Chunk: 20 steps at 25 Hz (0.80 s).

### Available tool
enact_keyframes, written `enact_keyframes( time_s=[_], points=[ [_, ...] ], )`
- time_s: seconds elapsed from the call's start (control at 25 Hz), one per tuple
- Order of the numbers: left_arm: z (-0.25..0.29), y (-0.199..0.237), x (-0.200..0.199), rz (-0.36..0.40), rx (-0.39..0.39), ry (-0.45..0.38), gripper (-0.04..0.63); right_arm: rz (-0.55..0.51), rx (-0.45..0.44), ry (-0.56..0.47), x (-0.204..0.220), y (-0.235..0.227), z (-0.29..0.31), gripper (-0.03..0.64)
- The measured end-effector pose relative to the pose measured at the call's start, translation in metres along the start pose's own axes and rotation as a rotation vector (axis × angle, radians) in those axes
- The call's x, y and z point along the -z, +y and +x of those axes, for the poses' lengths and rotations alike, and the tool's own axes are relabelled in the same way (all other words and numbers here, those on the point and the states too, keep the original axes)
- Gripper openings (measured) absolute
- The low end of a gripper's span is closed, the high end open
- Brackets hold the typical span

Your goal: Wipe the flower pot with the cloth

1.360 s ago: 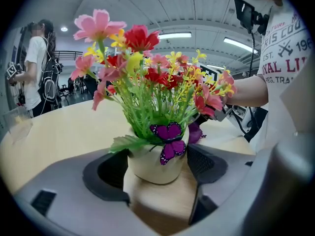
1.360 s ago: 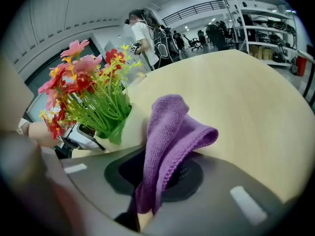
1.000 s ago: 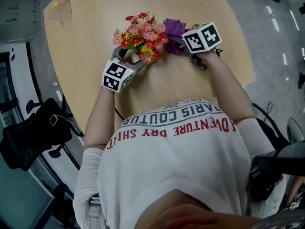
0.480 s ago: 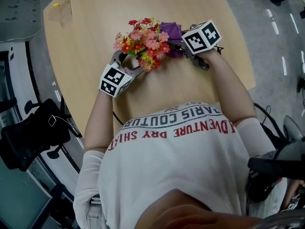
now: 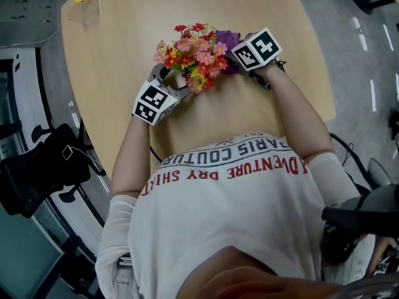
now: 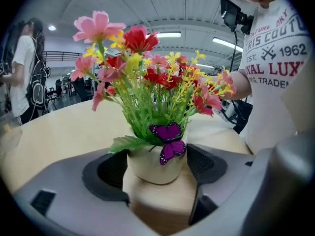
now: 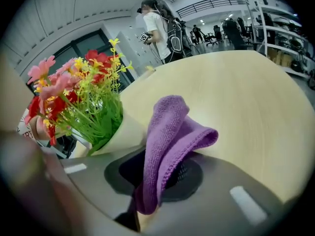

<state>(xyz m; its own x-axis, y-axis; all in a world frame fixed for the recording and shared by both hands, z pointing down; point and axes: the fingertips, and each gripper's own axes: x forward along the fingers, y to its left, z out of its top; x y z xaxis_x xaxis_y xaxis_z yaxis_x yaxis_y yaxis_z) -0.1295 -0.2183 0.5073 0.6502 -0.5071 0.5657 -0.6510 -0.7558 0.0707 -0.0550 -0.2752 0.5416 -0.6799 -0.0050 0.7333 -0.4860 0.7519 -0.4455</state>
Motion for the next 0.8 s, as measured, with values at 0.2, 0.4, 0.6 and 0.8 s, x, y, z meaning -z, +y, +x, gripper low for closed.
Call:
enact_keyframes(
  time_s=[0.2,0.4,0.6,0.8],
  points=[
    [-0.007,0.002,0.008,-0.067,-0.112,-0.007,0.380,0.046,0.025,-0.086,0.002,0.000,-0.012,0.044],
    [-0.020,-0.005,0.009,-0.183,-0.264,-0.055,0.436,0.091,0.068,-0.164,0.011,-0.001,-0.034,0.044],
    [-0.012,-0.021,0.003,-0.283,-0.366,-0.081,0.489,0.124,0.074,-0.233,0.023,0.010,-0.051,0.044],
    [-0.002,-0.018,-0.005,-0.347,-0.512,-0.102,0.497,0.131,0.081,-0.281,0.035,0.021,-0.067,0.044]
  ],
)
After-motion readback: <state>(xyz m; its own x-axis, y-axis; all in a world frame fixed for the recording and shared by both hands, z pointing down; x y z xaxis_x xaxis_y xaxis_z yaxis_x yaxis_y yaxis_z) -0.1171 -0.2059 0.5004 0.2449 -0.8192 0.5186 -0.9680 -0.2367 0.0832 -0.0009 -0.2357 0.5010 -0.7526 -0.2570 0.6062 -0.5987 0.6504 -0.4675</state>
